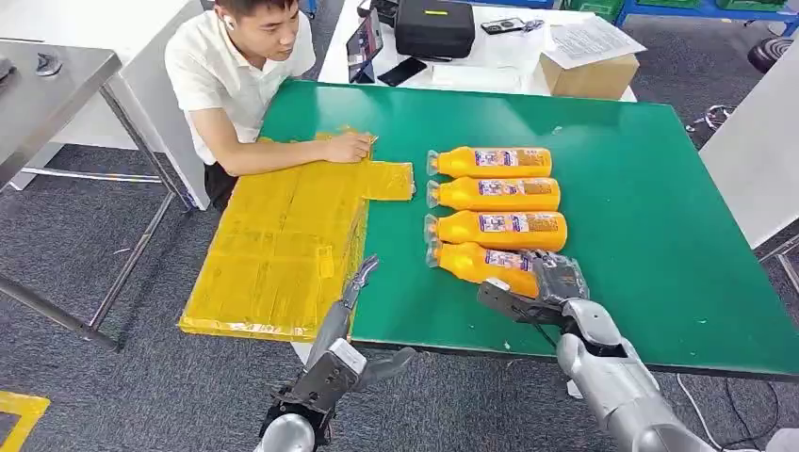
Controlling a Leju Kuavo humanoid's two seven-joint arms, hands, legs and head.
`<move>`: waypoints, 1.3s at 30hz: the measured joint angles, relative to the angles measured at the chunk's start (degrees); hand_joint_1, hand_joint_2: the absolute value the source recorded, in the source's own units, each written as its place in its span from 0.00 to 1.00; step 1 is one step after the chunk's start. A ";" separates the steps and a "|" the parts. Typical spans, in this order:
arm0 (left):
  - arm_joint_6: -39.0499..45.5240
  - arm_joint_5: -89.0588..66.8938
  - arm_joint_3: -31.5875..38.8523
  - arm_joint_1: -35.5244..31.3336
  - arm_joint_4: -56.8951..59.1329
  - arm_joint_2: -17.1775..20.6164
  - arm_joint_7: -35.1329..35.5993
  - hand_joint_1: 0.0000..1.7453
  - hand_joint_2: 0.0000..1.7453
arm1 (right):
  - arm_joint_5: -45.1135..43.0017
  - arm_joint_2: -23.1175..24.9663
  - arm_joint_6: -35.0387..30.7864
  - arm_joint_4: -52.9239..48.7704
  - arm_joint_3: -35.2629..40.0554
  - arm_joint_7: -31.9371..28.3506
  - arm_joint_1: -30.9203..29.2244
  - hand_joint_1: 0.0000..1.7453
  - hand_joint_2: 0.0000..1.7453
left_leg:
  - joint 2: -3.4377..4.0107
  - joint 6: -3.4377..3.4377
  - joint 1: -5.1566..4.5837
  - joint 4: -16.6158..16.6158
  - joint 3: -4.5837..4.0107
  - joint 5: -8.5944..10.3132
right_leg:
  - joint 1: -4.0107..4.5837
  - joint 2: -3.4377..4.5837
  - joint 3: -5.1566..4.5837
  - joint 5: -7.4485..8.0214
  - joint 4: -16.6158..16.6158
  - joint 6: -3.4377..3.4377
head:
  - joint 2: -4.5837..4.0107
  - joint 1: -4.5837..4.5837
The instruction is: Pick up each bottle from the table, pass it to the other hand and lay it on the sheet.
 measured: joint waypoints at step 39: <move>-10.21 39.04 0.20 -0.75 6.47 -0.68 3.67 0.00 1.00 | -40.28 10.40 2.69 -24.59 -4.42 -23.82 15.39 0.99 1.00 | 0.31 -0.14 0.03 -0.01 -0.78 -0.01 | 0.02 0.32 -0.26 0.07 0.13 -0.02 | 0.00 0.00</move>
